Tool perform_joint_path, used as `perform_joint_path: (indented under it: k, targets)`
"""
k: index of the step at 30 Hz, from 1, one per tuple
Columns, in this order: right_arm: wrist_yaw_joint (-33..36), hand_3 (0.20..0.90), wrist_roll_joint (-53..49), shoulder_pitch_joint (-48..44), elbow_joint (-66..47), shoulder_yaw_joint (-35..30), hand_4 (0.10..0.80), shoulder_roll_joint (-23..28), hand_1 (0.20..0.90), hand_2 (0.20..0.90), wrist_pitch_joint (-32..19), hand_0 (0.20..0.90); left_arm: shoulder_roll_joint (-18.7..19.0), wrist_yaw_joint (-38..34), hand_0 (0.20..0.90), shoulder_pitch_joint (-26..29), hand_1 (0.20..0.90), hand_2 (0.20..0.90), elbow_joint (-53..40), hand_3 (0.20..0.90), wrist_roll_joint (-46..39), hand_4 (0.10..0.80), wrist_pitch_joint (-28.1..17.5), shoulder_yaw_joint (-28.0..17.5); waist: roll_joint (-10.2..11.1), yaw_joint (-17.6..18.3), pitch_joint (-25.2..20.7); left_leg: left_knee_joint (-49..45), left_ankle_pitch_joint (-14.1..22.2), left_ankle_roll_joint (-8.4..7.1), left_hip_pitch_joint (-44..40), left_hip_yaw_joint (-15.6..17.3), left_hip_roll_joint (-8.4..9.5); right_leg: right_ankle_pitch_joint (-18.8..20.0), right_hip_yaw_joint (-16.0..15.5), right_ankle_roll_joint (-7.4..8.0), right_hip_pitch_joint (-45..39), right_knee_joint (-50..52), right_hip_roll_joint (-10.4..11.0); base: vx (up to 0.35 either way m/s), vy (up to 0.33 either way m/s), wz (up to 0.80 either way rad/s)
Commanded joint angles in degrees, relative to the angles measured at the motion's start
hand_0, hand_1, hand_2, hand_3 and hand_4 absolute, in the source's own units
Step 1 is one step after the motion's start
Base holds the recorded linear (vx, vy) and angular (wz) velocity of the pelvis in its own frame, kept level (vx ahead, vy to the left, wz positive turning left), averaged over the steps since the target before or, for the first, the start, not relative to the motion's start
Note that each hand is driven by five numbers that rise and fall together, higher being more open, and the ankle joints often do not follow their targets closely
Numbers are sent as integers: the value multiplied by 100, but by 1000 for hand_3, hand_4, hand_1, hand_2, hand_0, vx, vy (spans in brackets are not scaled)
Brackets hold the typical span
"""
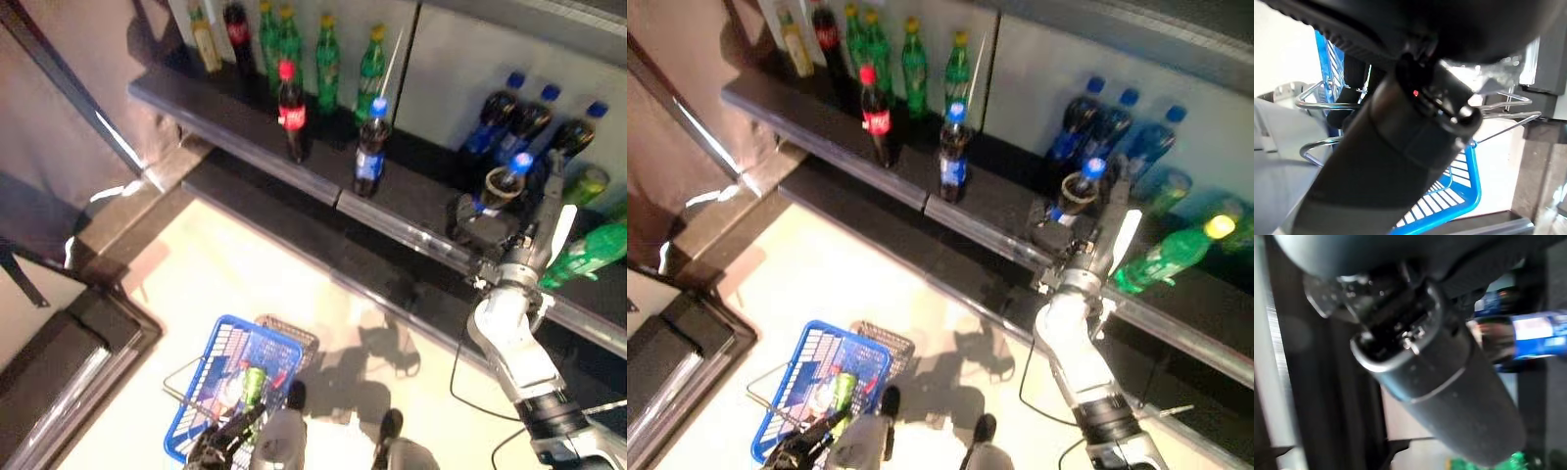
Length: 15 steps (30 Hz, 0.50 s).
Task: Pick up the drink and place into the basket.
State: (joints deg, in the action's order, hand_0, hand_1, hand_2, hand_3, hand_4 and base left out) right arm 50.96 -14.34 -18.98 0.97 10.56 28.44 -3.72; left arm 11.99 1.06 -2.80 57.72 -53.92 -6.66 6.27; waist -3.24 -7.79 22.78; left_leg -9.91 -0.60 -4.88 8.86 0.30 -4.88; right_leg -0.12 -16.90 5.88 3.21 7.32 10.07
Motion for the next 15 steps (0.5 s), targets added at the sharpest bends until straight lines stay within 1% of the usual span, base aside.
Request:
perform_joint_path:
  k: [1, 4, 8, 11, 15]
  targets:
    - [610, 900, 400, -738, -437, 19, 800, 119, 900, 900, -370, 900, 87, 452, 300, -181, 300, 300, -487, 200, -169, 100, -383, 582, -34, -45, 57, -349, -150, -90, 600, -105, 32, -348, -22, -7, 293, 842, 297, -190, 46, -4]
    - [1074, 900, 478, -970, -302, 3, 800, 11, 900, 900, -568, 900, 42, 417, 300, 1, 300, 300, -667, 200, -360, 100, -506, 705, -89, -6, 372, -404, -144, -39, 802, -93, 69, -328, 40, -15, 580, 953, 308, -153, 42, -5]
    - [1396, 900, 618, -1101, -332, -11, 800, -137, 900, 900, -607, 900, -29, 284, 300, 187, 300, 300, -892, 200, -548, 100, -621, 840, -126, 73, 644, -467, -152, 18, 964, -66, 114, -287, 147, -22, 825, 1045, 286, -104, 39, -8]
    - [1496, 900, 586, -1221, -278, -32, 800, -145, 900, 900, -598, 900, -42, 218, 300, 290, 300, 300, -1003, 200, -623, 100, -633, 872, -129, 99, 702, -478, -152, 48, 1053, -19, 122, -269, 182, -21, 934, 1047, 277, -38, 11, -10]
    - [1411, 900, 431, -1345, -213, -71, 800, -129, 900, 900, -618, 900, -31, 223, 300, 346, 300, 300, -1081, 200, -705, 100, -653, 926, -135, 110, 702, -485, -157, 77, 1195, 14, 133, -249, 216, -21, 1107, 1063, 265, -5, 0, -1]
